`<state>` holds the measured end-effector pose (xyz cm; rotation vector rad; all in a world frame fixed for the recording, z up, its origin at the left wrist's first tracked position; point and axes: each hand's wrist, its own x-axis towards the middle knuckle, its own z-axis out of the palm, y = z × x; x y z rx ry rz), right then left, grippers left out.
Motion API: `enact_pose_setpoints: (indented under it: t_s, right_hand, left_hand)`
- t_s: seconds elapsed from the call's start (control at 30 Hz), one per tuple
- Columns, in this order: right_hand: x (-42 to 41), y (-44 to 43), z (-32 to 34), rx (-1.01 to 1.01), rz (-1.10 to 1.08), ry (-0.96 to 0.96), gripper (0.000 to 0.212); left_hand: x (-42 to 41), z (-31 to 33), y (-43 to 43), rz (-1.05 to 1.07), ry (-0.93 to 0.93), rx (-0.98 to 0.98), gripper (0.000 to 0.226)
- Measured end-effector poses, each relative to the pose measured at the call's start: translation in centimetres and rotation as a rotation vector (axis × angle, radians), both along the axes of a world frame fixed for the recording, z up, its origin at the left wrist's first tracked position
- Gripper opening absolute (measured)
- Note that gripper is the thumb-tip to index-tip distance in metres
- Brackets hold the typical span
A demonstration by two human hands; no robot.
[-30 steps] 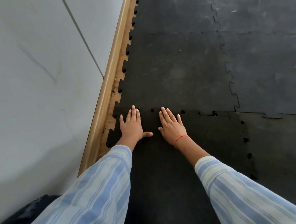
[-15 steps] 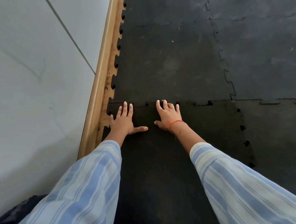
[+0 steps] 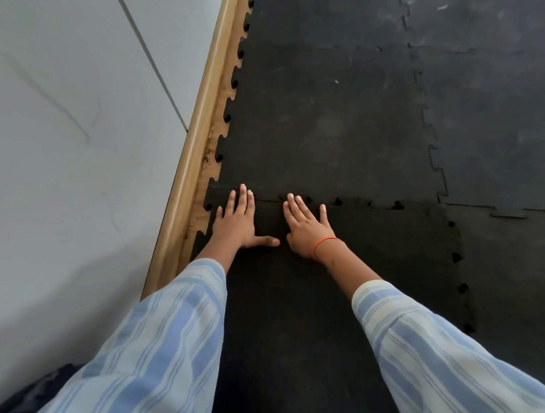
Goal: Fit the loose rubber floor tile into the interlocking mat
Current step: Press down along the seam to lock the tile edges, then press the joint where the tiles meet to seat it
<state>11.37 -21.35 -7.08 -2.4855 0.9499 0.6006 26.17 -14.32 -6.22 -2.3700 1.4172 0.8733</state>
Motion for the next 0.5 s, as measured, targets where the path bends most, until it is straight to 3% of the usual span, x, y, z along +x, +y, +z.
enact_pose_setpoints:
  t_s: [0.2,0.37,0.5]
  right_hand:
    - [0.0,-2.0,2.0,0.124,0.027,0.004,0.065]
    - [-7.5,-2.6,1.1,-0.133,-0.046,-0.046,0.060]
    - [-9.7,-1.7,-0.2,-0.188,-0.110,-0.068,0.061]
  left_hand:
    - [-0.8,1.0,0.3,-0.107,0.012,0.000,0.110]
    - [-5.0,0.9,-1.8,-0.341,0.068,-0.090,0.072]
    - [-6.5,-0.2,-2.4,-0.358,0.054,-0.127,0.066]
